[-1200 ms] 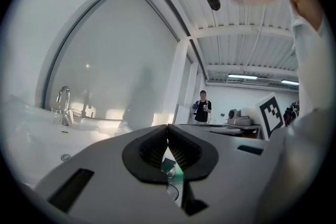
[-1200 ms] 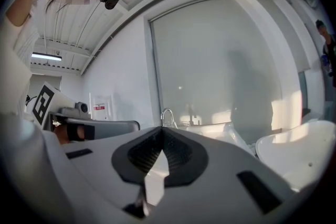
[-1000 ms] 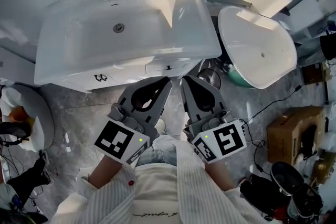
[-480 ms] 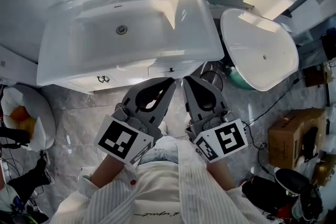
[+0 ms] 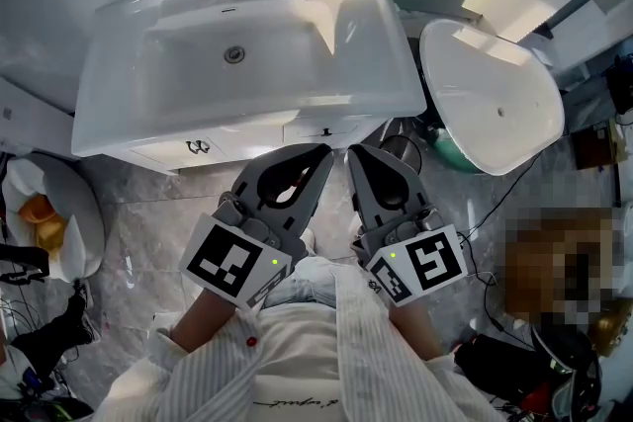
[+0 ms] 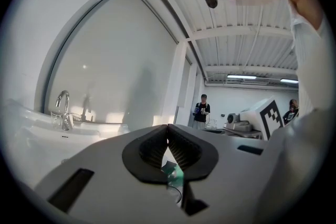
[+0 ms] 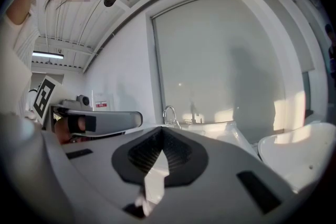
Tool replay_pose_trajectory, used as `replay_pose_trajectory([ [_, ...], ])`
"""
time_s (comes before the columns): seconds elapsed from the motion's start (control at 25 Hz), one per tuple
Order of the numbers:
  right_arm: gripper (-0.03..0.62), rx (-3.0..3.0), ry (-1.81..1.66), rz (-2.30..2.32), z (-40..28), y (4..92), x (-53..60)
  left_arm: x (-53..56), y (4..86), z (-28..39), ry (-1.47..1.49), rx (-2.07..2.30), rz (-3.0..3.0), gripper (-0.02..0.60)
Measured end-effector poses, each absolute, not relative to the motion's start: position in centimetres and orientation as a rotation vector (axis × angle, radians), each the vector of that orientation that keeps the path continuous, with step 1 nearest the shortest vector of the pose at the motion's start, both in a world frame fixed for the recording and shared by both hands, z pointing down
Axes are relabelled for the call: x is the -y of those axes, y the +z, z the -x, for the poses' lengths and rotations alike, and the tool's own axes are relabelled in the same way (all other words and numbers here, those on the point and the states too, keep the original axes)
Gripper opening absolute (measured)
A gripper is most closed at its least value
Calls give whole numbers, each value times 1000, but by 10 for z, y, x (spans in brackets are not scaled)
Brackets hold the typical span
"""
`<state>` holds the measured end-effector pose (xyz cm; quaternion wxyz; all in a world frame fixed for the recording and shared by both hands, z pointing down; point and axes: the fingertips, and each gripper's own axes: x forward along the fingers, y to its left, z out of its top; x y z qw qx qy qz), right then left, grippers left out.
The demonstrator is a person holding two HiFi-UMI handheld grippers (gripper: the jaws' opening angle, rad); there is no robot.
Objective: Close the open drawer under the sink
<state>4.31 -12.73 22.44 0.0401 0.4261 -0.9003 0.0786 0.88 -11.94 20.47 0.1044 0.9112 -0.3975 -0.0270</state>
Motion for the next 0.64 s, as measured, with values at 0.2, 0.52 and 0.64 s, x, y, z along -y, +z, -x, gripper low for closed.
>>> replay_pose_trajectory([
  [0.2, 9, 2754, 236, -1310, -45, 225, 125, 117, 206, -16, -28, 1122, -2722, 15],
  [0.52, 9, 2739, 228, -1323, -53, 222, 123, 123, 193, -26, -25, 1005, -2802, 15],
  [0.64, 9, 2724, 206, -1341, -60, 220, 123, 123, 192, -32, -4, 958, -2827, 15],
])
